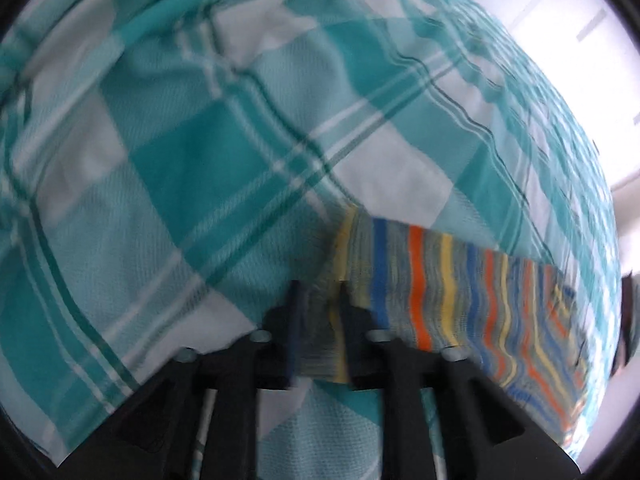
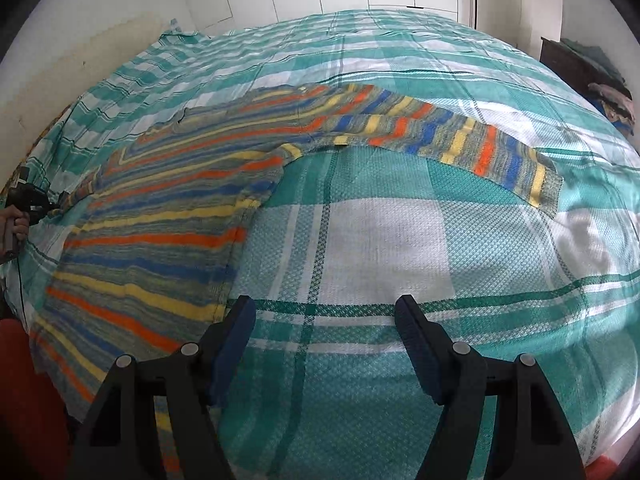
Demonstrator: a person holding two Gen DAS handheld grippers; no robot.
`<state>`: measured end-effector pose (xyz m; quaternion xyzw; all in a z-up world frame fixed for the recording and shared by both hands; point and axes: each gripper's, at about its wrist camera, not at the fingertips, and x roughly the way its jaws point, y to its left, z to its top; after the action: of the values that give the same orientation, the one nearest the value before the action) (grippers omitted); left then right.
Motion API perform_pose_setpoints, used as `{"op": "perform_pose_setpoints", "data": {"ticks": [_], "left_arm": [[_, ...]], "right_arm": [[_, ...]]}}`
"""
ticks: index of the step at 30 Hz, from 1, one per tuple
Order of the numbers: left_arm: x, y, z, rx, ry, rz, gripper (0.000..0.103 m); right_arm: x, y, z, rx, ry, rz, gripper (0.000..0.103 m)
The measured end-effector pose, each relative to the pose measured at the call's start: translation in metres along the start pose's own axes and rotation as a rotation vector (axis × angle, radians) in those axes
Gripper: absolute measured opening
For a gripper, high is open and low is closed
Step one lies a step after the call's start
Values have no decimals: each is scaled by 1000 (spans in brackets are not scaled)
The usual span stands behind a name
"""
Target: Fold small clothes
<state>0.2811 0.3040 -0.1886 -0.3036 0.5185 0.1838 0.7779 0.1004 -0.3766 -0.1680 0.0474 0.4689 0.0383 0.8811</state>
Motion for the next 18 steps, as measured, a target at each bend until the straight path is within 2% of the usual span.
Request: {"op": "perform_pose_setpoints", "data": {"ticks": [2, 4, 5, 6, 7, 9, 12, 13, 14, 16, 17, 18], "left_arm": [[-3, 4, -9, -33, -24, -75, 69], [-3, 1, -19, -29, -28, -86, 66], [1, -2, -23, -12, -10, -89, 48], [6, -6, -26, 29, 7, -75, 12], [9, -13, -26, 60, 18, -55, 4], [7, -19, -29, 126, -18, 13, 4], [6, -15, -25, 126, -42, 77, 4], [6, -13, -20, 129, -57, 157, 5], [6, -10, -18, 127, -66, 201, 6], [2, -1, -14, 106, -57, 228, 6], [-4, 3, -15, 86, -46, 215, 14], [-12, 4, -16, 77, -49, 198, 32]], "right_arm": [[1, 1, -1, -7, 3, -3, 72], [3, 2, -1, -11, 12, -6, 72], [5, 2, -1, -12, 18, -9, 72], [6, 2, -2, -14, 22, -11, 72], [7, 3, -2, -15, 25, -14, 72], [8, 4, -2, -17, 27, -18, 72], [9, 4, -2, -19, 29, -23, 72], [10, 4, -3, -21, 32, -25, 72], [10, 4, -3, -23, 35, -27, 72], [11, 4, -2, -27, 39, -29, 72], [11, 4, -2, -27, 39, -32, 72], [10, 4, -2, -26, 37, -34, 72]]}}
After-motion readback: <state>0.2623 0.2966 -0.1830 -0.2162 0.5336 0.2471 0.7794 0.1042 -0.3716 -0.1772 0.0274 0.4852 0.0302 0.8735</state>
